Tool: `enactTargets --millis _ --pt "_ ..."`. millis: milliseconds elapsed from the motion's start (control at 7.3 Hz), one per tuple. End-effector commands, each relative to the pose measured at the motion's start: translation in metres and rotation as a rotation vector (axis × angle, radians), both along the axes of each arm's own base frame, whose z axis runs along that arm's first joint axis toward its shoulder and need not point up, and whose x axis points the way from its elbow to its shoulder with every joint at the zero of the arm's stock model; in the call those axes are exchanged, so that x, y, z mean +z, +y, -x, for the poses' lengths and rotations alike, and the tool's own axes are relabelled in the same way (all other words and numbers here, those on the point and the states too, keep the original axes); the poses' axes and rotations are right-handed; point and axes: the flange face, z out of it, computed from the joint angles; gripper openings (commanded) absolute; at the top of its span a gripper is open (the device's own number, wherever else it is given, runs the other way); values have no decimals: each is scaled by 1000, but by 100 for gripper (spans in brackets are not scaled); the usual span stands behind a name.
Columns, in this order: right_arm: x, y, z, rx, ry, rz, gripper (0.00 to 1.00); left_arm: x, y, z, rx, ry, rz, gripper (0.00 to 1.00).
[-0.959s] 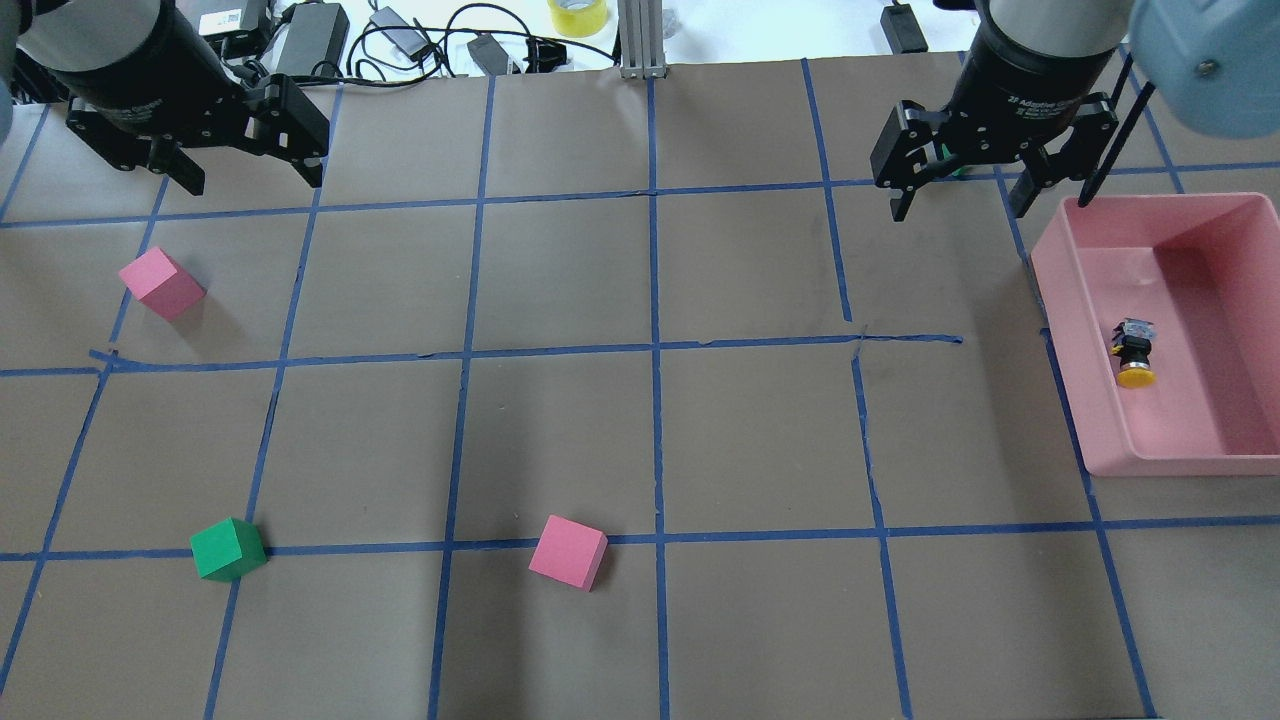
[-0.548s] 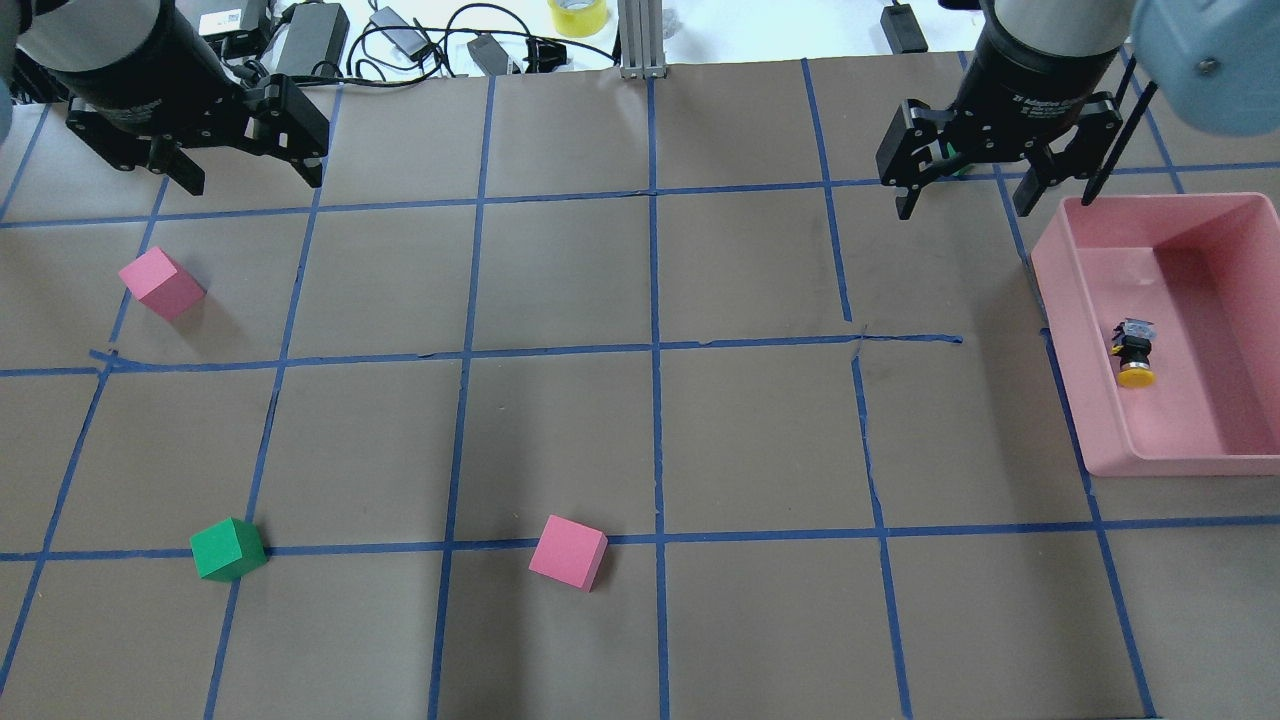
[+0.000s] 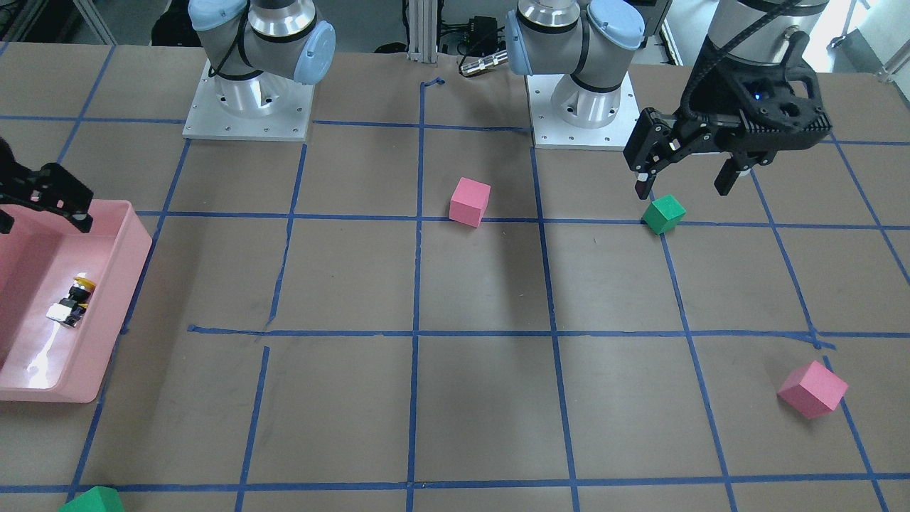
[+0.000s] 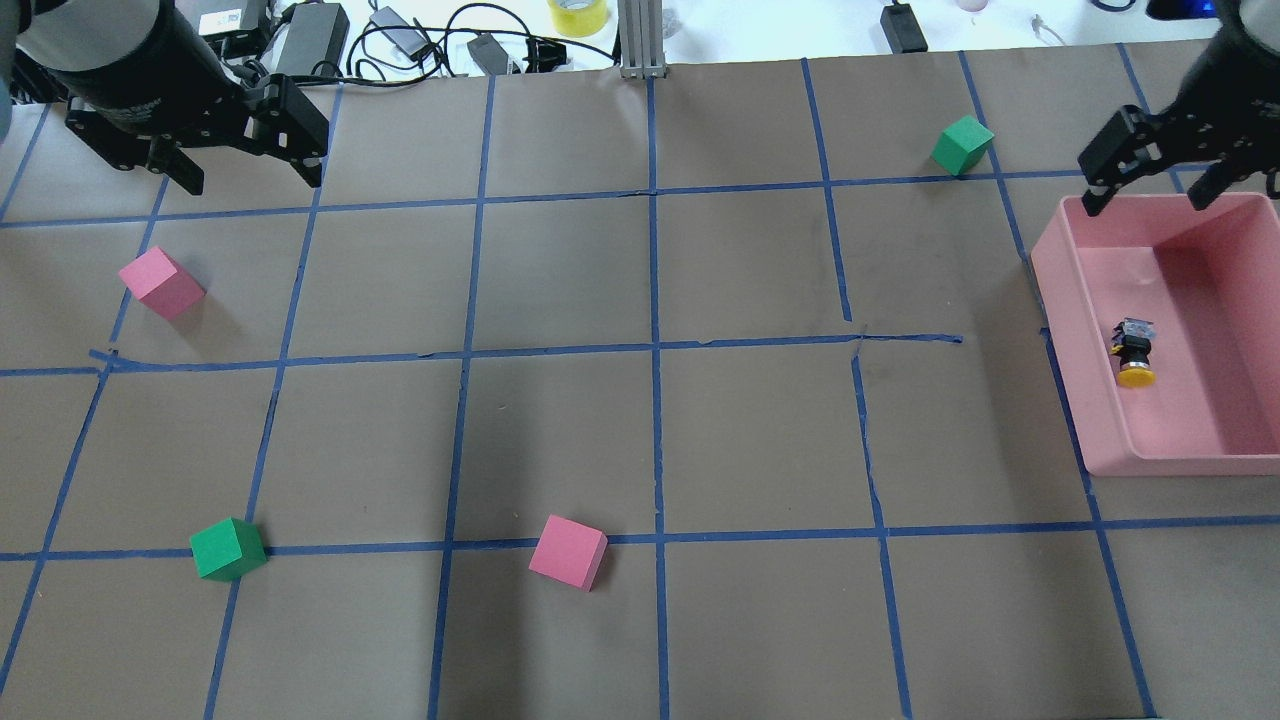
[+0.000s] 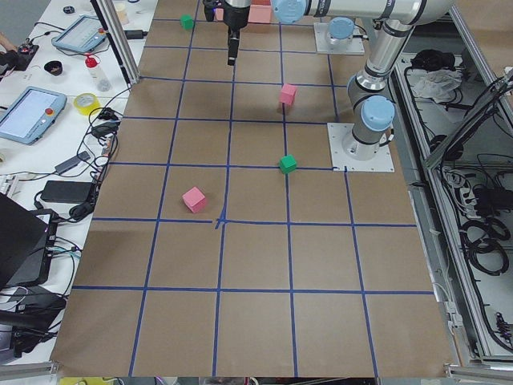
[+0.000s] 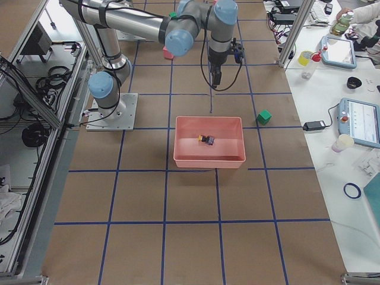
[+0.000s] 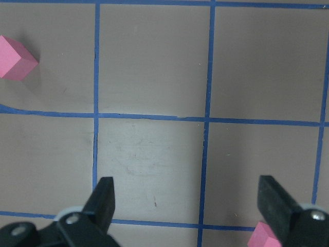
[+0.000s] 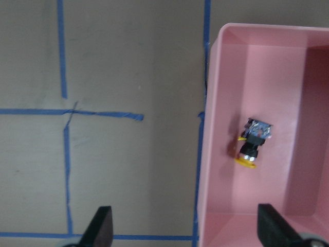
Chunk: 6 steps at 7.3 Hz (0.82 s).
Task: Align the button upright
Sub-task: 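Move the right gripper over the pink bin and lower onto the button switch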
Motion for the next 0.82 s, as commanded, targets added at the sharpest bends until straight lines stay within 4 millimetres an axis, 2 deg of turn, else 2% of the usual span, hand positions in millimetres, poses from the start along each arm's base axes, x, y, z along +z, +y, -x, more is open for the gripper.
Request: enactTargets --millis 0,137,274,548,685 --pt "-91 13 86 -87 -27 -53 100 -1 0 0 0 0 -1 100" --pt "-117 3 100 -98 18 -12 100 0 0 0 0 0 2 100" --pt "-140 5 102 -160 27 -54 100 -1 0 0 0 0 -1 100" --pt "-165 9 100 -307 20 -98 100 -1 0 0 0 0 -1 100" --pt "-183 5 103 -325 17 -113 100 0 1 0 0 0 0 100"
